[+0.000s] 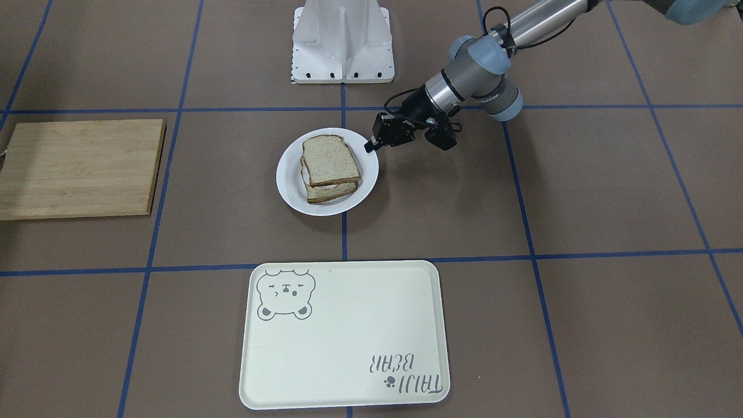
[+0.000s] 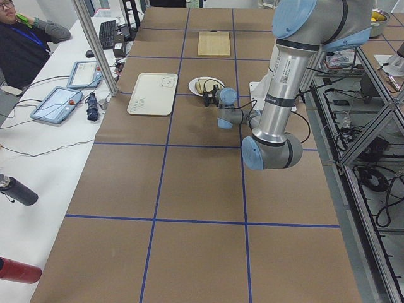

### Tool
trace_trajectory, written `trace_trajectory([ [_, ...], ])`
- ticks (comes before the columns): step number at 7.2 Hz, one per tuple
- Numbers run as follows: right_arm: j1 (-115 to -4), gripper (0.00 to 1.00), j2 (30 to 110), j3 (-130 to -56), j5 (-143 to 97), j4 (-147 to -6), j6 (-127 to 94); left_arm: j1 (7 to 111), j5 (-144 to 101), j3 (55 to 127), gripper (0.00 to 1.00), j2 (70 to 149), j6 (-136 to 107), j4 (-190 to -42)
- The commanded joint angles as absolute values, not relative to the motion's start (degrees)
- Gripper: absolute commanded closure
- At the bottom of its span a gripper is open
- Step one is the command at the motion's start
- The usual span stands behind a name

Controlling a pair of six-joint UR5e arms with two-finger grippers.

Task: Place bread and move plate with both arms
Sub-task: 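Slide the plate with the left gripper onto the cream tray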

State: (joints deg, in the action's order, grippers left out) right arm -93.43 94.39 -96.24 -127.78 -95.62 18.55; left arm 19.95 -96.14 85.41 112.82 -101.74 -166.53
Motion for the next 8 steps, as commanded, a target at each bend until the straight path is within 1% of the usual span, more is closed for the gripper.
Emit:
trace_trajectory([
  [1, -93.4, 0.00, 94.5, -96.2, -127.7, -95.5, 18.5, 20.0, -96.2, 85.8, 1.00, 112.9, -104.7, -167.2],
  [5, -93.4, 0.00, 95.2, -96.2, -127.8, -95.3, 18.8, 20.2, -93.1, 87.2, 1.00, 113.3, -109.8, -169.7],
  [8, -93.4, 0.00, 95.4, -96.2, -127.8, -95.3, 18.8, 21.0, -85.1, 87.6, 1.00, 115.1, -114.8, -169.4],
])
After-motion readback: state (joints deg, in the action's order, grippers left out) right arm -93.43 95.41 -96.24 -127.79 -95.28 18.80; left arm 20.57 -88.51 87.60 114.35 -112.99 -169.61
